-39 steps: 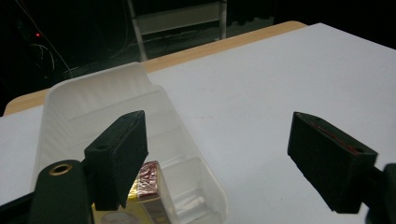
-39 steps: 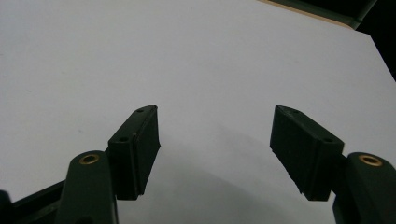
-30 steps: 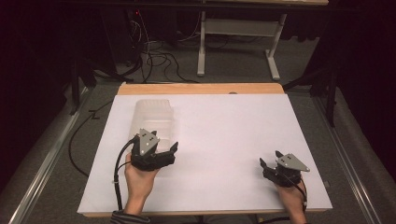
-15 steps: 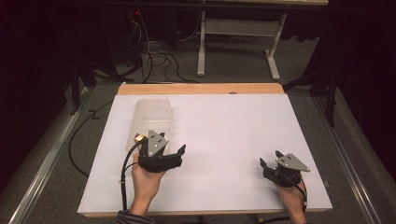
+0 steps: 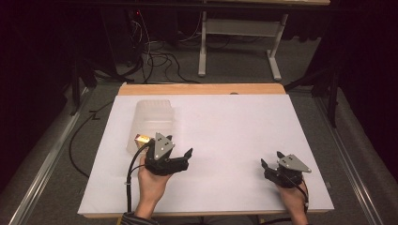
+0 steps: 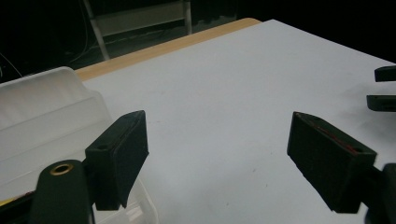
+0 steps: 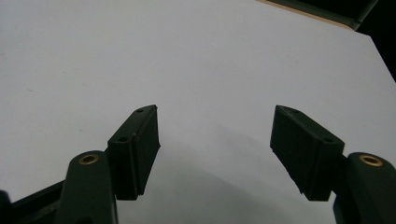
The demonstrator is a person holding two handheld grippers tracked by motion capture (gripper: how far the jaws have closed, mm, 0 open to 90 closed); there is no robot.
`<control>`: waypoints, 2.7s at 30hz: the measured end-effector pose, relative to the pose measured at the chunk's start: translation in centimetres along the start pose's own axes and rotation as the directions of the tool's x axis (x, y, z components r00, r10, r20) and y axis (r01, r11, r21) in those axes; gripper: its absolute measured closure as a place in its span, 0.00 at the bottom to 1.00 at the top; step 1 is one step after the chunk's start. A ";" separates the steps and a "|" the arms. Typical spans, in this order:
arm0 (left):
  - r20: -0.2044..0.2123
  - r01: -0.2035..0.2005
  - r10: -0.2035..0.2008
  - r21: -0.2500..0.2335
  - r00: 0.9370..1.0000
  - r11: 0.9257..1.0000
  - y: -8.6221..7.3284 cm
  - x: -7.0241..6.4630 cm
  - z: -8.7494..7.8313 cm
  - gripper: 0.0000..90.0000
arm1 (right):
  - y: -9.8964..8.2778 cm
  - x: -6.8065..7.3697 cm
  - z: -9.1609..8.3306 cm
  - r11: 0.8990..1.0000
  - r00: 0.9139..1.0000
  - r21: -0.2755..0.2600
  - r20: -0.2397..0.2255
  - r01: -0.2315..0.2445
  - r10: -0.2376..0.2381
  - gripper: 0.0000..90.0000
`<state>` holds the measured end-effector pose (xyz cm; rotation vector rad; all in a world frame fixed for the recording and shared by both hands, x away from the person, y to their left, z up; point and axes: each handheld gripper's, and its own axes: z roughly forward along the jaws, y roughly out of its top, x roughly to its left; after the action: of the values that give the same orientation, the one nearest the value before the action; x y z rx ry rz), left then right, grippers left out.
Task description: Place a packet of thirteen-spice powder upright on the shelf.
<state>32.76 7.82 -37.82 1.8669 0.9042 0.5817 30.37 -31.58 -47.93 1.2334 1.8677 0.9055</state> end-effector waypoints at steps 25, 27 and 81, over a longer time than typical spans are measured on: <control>0.055 0.003 -0.004 0.012 0.998 1.000 -0.7 -1.6 1.5 0.24 | 0.0 0.0 0.0 1.000 1.000 0.000 -0.003 -0.001 0.001 0.37; 0.059 -0.001 0.000 0.021 0.998 1.000 -0.7 -1.8 1.7 0.24 | 0.0 0.0 0.0 1.000 1.000 -0.002 -0.001 0.001 -0.001 0.37; 0.060 0.025 -0.029 0.081 0.998 0.996 -4.3 -3.5 7.4 0.24 | 0.0 0.0 0.0 1.000 1.000 -0.004 -0.002 0.003 -0.003 0.37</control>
<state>34.48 2.22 -44.98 1.9312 0.9234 0.4757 30.36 -31.61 -47.92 1.2274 1.8685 0.9088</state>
